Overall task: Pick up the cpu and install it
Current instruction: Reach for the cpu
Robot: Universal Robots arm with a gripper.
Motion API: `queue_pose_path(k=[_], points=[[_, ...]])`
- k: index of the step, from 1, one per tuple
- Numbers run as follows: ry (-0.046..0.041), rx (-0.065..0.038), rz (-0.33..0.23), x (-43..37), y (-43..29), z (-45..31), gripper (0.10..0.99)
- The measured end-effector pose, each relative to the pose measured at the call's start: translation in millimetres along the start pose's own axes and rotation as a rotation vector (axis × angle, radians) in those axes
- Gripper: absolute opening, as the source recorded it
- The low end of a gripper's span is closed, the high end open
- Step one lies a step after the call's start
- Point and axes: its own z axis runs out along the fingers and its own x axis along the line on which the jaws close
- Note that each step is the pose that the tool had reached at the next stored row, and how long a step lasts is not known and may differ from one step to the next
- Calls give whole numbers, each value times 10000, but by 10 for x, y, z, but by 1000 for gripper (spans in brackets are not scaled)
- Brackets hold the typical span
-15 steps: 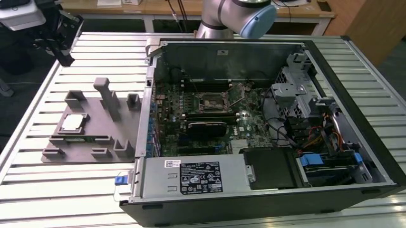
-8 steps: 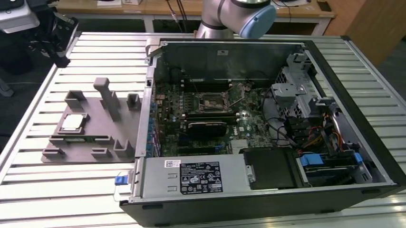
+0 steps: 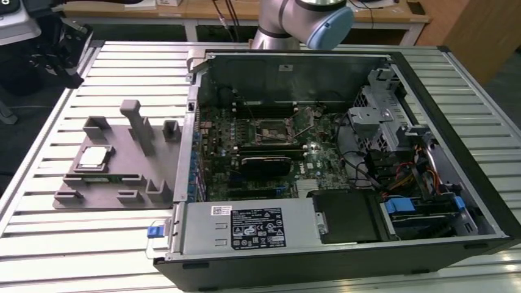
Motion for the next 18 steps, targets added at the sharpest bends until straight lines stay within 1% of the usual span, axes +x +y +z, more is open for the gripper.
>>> queue_pose_path(k=[18], points=[[1, 0, 0, 238, -20, 41, 106]])
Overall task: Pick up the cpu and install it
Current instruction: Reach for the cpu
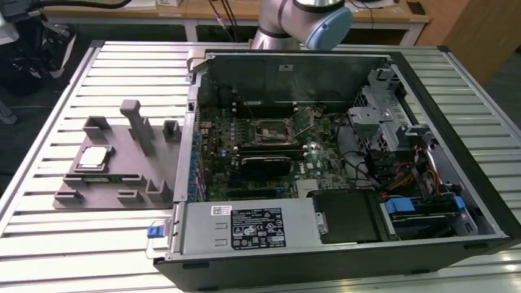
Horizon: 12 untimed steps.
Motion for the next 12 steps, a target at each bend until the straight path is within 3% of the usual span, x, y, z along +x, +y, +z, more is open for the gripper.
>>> queue_pose_path(k=[4, 12], points=[[-1, 0, 0, 56, -5, 15, 106], [0, 6, -1, 84, -13, 154, 106]])
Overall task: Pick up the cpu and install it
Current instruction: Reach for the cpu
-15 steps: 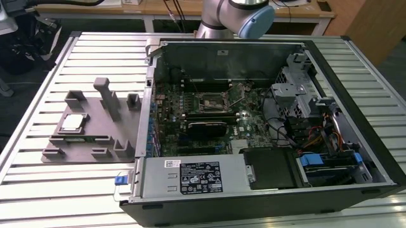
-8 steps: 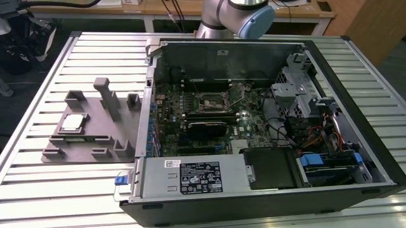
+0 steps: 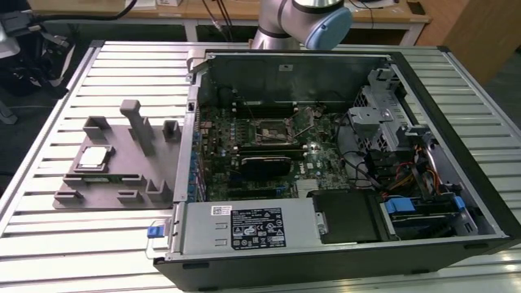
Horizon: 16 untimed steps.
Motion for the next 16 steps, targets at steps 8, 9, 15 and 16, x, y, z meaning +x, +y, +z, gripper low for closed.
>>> queue_pose_path(k=[8, 9, 15, 16], points=[[-2, -1, 0, 6, -6, 146, 106], [-2, 0, 0, 7, -7, 163, 106], [-1, 0, 0, 11, -12, 273, 106], [0, 0, 1, 12, -13, 290, 106]])
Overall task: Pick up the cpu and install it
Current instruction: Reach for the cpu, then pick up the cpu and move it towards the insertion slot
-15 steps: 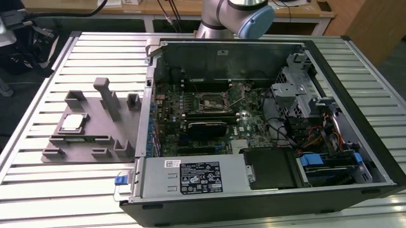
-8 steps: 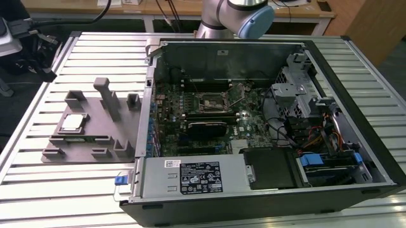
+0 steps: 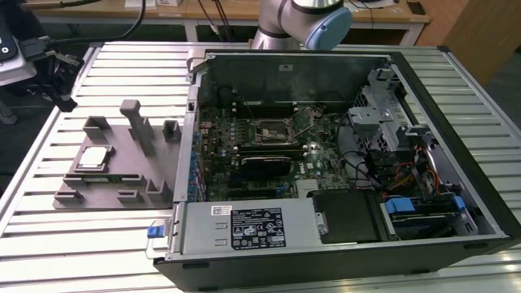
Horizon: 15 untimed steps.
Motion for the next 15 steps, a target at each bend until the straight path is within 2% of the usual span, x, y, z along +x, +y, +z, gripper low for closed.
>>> queue_pose_path(k=[7, 15], points=[[8, 1, 0, 5, -5, 126, 106], [8, 1, 0, 5, -6, 133, 106]])
